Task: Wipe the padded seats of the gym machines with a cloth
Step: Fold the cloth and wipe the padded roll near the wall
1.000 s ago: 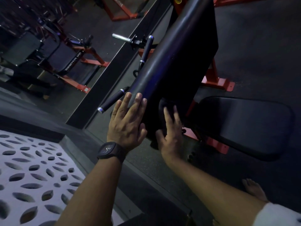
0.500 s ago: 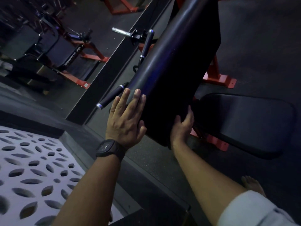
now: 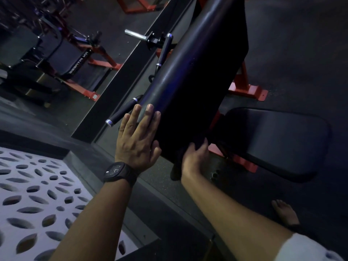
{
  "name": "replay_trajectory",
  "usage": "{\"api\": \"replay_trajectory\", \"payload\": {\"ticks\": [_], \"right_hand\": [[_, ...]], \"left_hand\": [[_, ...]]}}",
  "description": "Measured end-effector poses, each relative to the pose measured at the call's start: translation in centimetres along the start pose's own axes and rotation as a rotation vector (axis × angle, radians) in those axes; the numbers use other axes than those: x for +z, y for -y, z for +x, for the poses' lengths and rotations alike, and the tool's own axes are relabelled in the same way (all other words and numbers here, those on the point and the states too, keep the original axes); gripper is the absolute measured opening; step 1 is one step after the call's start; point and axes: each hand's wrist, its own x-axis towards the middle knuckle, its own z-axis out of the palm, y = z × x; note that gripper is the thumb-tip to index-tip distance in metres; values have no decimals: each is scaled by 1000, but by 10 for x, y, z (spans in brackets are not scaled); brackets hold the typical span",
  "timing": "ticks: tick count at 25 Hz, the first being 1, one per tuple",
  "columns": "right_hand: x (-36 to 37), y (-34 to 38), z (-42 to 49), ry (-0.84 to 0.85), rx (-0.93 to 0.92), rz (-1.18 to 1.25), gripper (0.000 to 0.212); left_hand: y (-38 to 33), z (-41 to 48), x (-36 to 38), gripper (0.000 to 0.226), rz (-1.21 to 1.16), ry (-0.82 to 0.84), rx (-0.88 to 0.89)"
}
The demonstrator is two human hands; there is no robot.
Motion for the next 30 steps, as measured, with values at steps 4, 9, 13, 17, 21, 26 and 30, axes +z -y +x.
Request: {"api": "replay_trajectory", "payload": {"ticks": [4,9,13,17,21,26,30], "right_hand": [[-2,-12,29,10,-226,-106,63],[-2,-2,-10,47,-367,-132,67],[8,24,23,40,-531,-164,67],[9,47,-11,126,-704,-265,70],[8,55,19,158,-942,-278,63],[6,61,6,276,-1366,-440,64],[17,80,13,170,-1054,-324,62]], "left_hand": [[-2,0,-3,66,2,35,2],[0,1,-2,65,14,25,11],[1,0,0,68,-3,24,8],[2,0,2,69,-10,12,2],[2,-1,3,70,-24,8,1],[3,-1,4,73,-56,3,1],[2,-2,5,75,-55,-3,-33]]}}
